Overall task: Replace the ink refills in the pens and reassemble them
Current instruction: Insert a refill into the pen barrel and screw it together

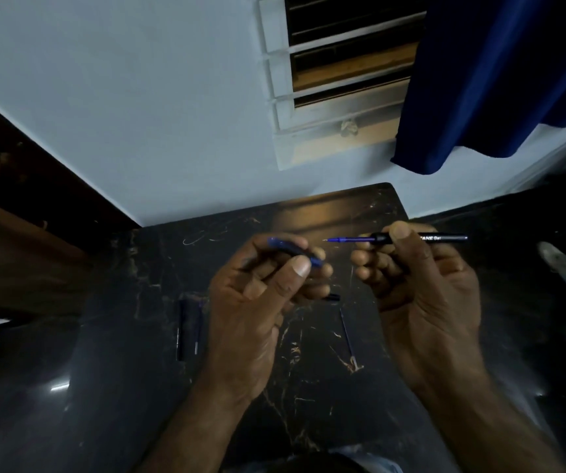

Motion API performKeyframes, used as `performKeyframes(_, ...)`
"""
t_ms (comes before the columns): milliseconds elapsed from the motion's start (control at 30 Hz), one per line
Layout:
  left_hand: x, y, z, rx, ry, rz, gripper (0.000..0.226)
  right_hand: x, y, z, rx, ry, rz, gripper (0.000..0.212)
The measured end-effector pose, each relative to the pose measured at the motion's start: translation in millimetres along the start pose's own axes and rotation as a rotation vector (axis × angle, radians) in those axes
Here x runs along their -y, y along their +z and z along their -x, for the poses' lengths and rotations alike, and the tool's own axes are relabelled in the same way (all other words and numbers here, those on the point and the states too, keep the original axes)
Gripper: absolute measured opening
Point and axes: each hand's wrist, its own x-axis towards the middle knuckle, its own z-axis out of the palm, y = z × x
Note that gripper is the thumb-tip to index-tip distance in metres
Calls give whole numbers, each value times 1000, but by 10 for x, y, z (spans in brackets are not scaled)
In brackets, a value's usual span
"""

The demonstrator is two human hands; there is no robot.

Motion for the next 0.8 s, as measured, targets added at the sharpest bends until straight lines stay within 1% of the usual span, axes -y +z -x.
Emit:
performKeyframes(133,-79,73,27,-46,-20,169,19,0,91,106,21,-36,12,6)
performKeyframes(233,-121,101,27,-71,-18,218,19,16,119,140,29,-63,9,9)
performKeyframes(367,-167,113,22,-61,-29,269,17,30,123,133,29,-84,7,14)
performKeyframes(433,-179,103,14,-46,-28,276,16,26,119,123,24,-85,5,16)
performKeyframes(667,-167,59,-27,-58,1,210,17,1,138,95,45,-91,28,9)
performKeyframes(800,-165,41,-71,-74,30,166,17,-10,126,58,50,-110,57,14)
